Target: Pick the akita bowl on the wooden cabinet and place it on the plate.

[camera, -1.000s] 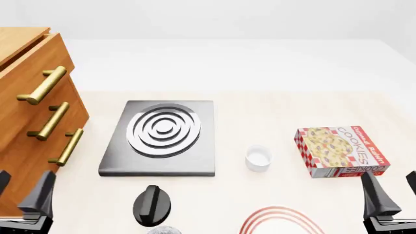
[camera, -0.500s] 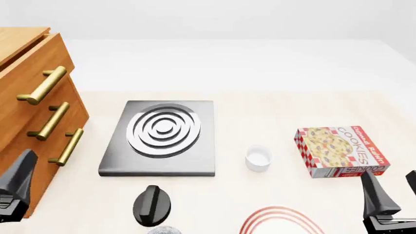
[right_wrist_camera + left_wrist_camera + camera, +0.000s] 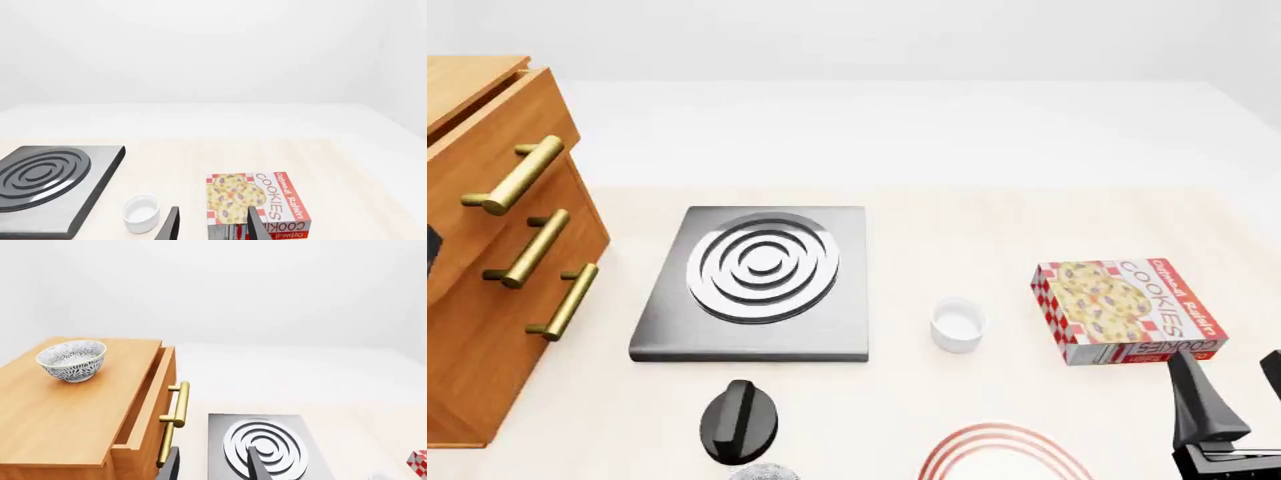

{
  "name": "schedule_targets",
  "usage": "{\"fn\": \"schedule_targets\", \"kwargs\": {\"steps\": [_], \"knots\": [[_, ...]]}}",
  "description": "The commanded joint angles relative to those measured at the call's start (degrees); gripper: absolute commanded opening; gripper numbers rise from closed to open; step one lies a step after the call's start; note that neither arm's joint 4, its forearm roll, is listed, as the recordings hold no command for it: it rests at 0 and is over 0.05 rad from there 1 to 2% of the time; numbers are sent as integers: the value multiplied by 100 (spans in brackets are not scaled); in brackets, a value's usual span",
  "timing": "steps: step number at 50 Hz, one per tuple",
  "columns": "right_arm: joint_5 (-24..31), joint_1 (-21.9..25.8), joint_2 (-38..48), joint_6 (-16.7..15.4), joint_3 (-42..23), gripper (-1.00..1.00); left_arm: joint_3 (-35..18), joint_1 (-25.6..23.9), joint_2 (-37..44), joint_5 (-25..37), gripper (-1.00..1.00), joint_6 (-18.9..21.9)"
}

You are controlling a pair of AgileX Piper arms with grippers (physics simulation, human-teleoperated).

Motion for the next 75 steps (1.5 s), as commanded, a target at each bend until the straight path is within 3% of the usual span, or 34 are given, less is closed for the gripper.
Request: {"fn": "schedule_targets", "kwargs": {"steps": [1,8,9,12,19,31,44,75], "knots": [[8,-1,-9,0,0,100,-945,282,313,462,100,-109],[7,-1,-7,0,0,100,-1394,450,525,590,100,-270],[6,0,-5,-1,0,100,-2206,961,1190,816,100,-790],[8,-1,-8,0,0,100,-2352,999,1226,879,100,-767],[7,0,-8,0,0,100,-2478,1072,1260,941,100,-753],[7,0,-7,1,0,100,-2699,1562,1904,1130,100,-1411],[6,0,-6,0,0,100,-2975,2056,2263,999,100,-1833],[7,0,-6,0,0,100,-3565,3017,3322,639,100,-1814]]}}
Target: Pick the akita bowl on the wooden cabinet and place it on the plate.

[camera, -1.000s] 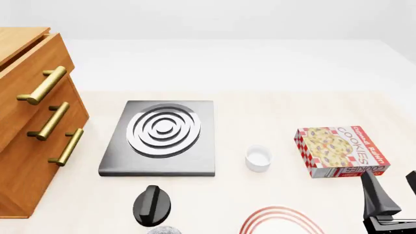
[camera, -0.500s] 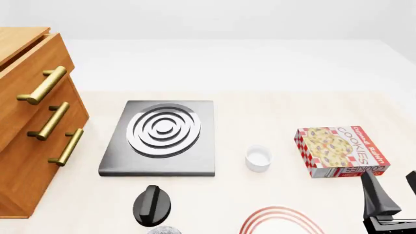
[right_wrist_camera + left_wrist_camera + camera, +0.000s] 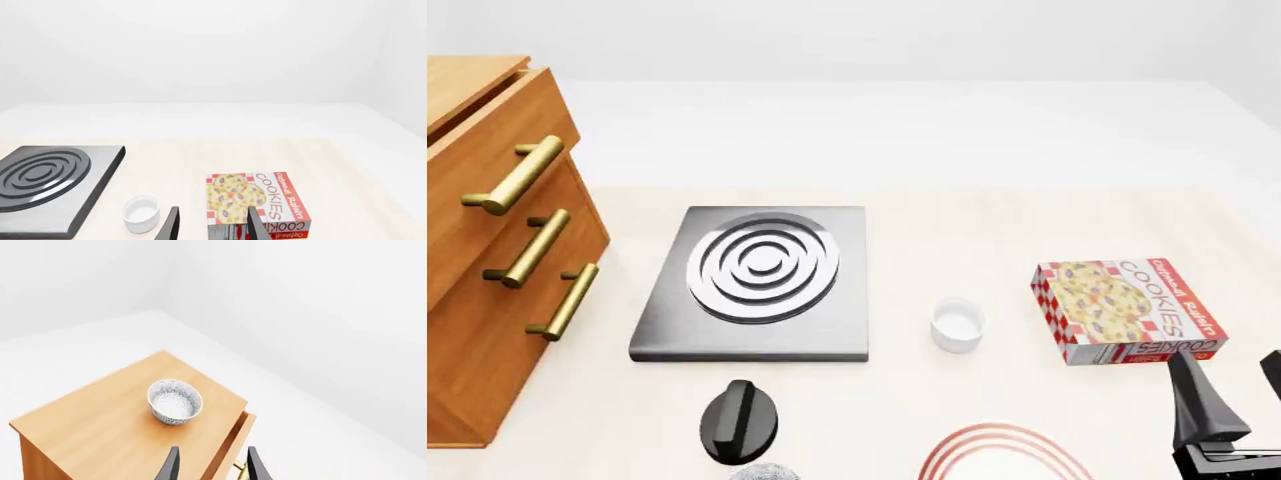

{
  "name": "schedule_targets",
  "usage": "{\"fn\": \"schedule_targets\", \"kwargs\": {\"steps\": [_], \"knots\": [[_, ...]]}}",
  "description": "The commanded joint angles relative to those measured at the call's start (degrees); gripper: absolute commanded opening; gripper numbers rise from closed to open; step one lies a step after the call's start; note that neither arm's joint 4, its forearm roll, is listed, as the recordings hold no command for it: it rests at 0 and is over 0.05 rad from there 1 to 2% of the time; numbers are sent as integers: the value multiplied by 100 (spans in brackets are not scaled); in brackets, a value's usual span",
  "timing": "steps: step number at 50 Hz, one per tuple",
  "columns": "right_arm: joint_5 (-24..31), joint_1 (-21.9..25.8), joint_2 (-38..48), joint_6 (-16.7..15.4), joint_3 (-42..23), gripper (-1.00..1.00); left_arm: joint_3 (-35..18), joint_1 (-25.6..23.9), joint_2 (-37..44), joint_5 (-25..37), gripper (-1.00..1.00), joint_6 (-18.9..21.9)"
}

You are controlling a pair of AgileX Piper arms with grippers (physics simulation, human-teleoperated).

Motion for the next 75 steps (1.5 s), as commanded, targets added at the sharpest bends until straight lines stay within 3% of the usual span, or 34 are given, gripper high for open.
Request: {"fn": "schedule_targets", "kwargs": {"steps": [1,14,36,75], "knots": [[0,1,-1,0,0,100,-145,304,352,-190,100,-2],[0,1,-1,0,0,100,-114,818,847,-601,100,-14],[0,0,1,0,0,100,-348,1388,1458,-783,100,-193],[-1,1,1,1,0,100,-557,1406,2176,-951,100,-226]]}}
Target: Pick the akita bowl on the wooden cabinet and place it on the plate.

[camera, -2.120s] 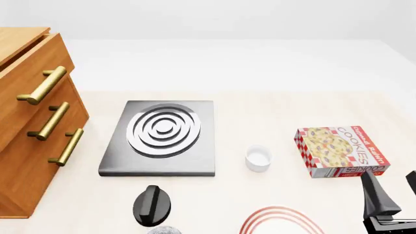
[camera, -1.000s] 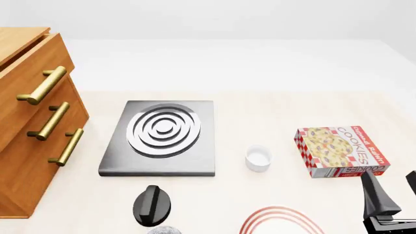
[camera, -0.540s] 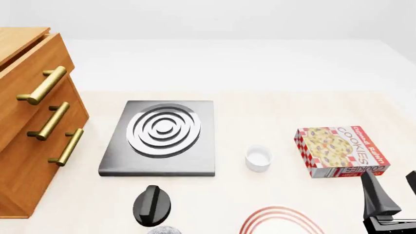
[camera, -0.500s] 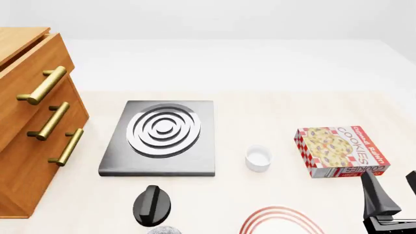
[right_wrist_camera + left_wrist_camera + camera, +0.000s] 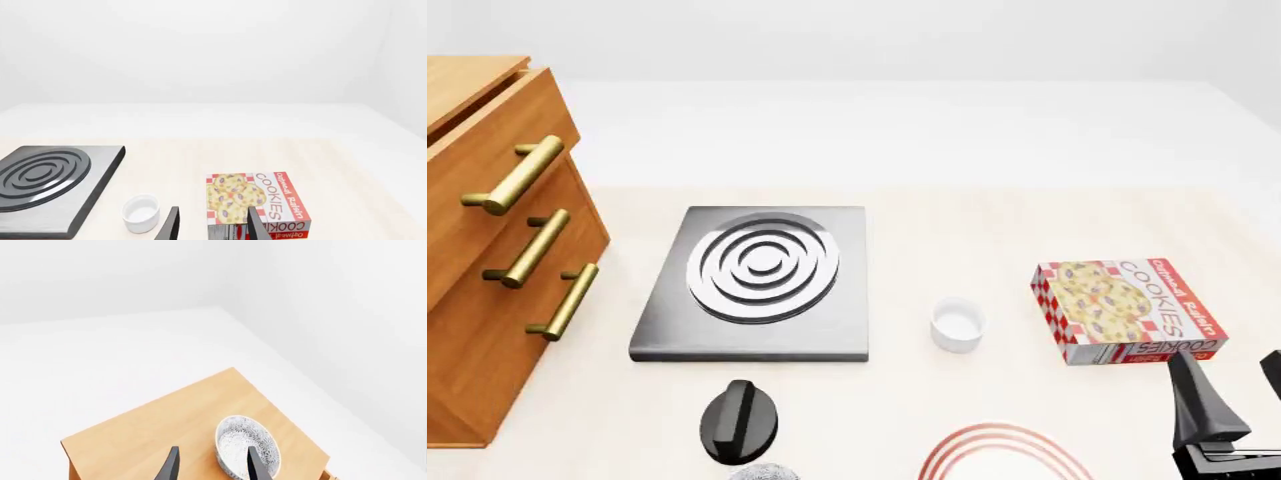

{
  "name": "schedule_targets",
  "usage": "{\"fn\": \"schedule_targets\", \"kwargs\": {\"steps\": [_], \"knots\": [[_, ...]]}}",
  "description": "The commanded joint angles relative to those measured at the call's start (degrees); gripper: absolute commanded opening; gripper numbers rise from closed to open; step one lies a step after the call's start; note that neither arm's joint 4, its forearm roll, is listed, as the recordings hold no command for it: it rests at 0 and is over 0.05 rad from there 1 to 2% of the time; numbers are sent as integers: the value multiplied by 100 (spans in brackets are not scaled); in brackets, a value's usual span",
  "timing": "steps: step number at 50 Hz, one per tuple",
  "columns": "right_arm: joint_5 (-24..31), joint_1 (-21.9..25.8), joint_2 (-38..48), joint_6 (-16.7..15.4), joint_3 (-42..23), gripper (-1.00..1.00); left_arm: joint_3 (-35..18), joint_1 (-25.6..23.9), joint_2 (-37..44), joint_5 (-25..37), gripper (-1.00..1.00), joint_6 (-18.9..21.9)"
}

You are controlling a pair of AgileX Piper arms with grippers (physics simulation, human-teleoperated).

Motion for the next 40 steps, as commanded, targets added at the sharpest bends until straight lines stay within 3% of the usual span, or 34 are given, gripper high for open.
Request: {"fn": "schedule_targets", "kwargs": {"steps": [1,40], "knots": [[0,2,0,0,0,100,-64,-63,170,-38,100,-4],[0,0,0,0,0,100,128,-434,422,-236,100,104]]}}
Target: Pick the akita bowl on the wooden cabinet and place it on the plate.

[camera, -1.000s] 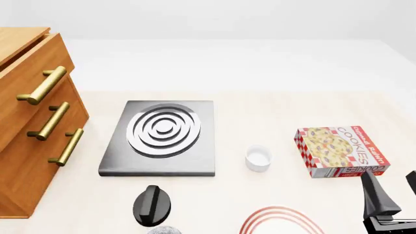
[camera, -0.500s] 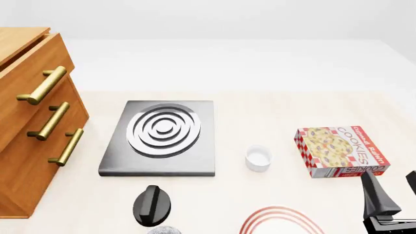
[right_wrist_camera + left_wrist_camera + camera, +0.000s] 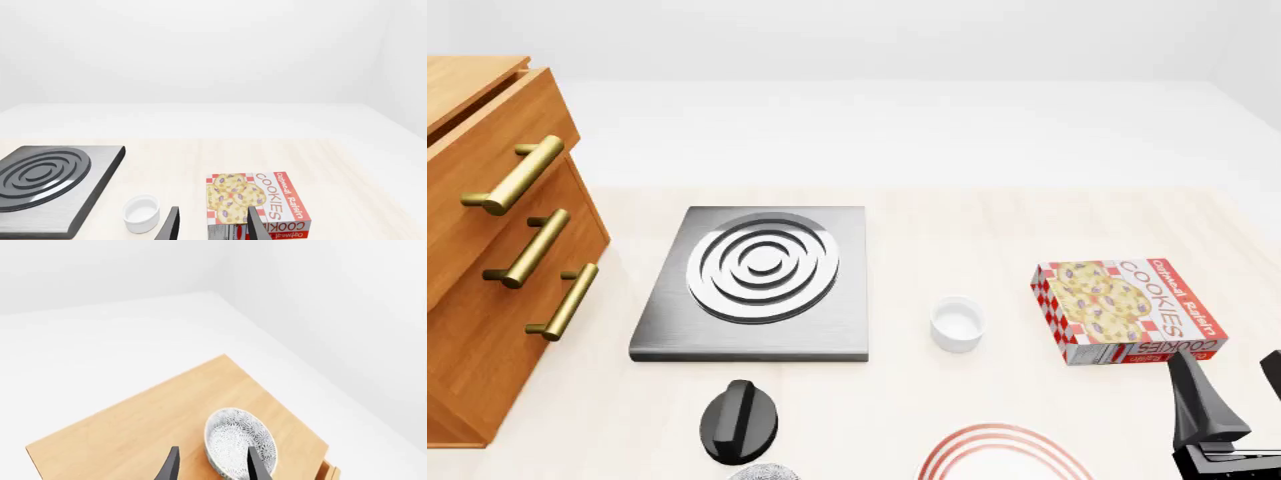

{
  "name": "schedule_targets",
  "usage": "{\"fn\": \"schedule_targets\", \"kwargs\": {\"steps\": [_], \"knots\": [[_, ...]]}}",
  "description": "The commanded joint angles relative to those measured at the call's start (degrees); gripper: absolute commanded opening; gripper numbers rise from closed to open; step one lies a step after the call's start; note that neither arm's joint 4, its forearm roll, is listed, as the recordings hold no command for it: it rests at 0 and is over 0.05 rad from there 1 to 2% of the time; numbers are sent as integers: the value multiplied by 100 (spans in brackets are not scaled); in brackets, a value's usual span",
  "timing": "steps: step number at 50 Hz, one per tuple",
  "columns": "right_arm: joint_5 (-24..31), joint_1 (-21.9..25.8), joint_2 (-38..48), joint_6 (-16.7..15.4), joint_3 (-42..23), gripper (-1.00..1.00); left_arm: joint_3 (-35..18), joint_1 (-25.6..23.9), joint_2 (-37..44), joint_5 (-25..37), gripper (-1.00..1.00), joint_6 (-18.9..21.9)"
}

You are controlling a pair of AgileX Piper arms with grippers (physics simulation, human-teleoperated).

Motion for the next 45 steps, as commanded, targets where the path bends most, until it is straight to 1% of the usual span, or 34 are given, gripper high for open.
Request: {"fn": "schedule_targets", "kwargs": {"steps": [1,31,45], "knots": [[0,-1,0,0,0,100,83,-121,47,-55,100,36],[-1,0,2,0,0,100,86,-71,266,-186,100,42],[-1,-1,2,-1,0,100,118,-126,387,-273,100,54]]}}
